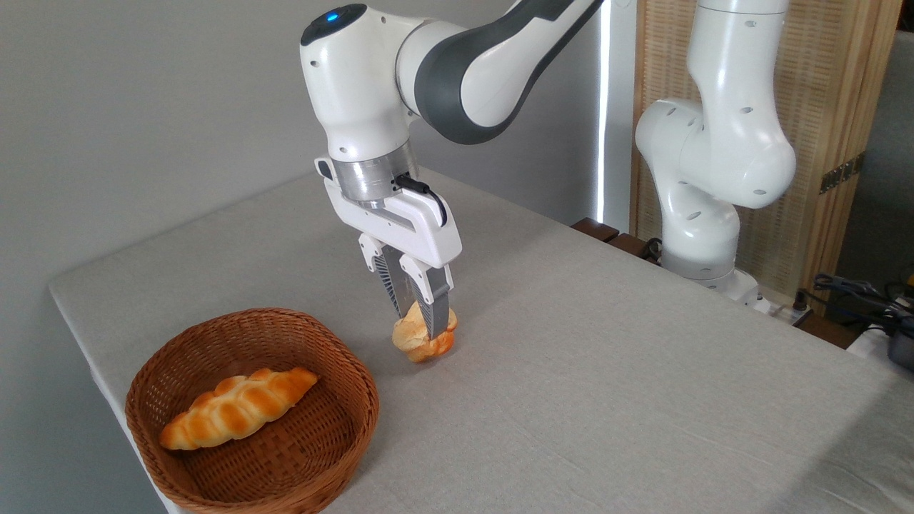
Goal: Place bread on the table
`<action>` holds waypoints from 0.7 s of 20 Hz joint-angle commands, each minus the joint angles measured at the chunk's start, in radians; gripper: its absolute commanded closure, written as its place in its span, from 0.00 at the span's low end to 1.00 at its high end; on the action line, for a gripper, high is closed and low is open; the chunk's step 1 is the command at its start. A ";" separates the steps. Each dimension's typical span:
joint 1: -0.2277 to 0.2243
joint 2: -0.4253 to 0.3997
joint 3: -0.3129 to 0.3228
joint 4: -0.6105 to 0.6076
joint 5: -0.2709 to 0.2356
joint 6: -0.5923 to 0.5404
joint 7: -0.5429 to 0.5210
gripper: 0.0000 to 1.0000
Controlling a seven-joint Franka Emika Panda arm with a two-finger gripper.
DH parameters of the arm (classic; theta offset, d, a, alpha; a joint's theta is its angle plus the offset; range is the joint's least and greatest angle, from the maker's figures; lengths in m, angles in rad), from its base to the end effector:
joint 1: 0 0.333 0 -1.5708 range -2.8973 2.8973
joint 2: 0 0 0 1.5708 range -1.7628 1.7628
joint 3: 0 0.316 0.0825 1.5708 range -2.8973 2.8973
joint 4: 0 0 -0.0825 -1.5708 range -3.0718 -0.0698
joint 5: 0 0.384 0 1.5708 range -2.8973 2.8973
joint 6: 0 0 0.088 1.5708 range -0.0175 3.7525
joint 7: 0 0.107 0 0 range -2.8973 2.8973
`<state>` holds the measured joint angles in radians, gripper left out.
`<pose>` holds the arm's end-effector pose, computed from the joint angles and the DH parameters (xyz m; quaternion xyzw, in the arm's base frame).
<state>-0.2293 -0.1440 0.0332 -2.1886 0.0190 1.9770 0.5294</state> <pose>0.4870 -0.0952 0.4430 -0.9328 0.3587 0.0344 0.0005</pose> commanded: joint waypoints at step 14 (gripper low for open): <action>-0.005 -0.025 0.014 0.122 -0.030 -0.007 0.003 0.00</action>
<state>-0.2342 -0.1557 0.0351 -2.1514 0.0146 1.9921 0.5290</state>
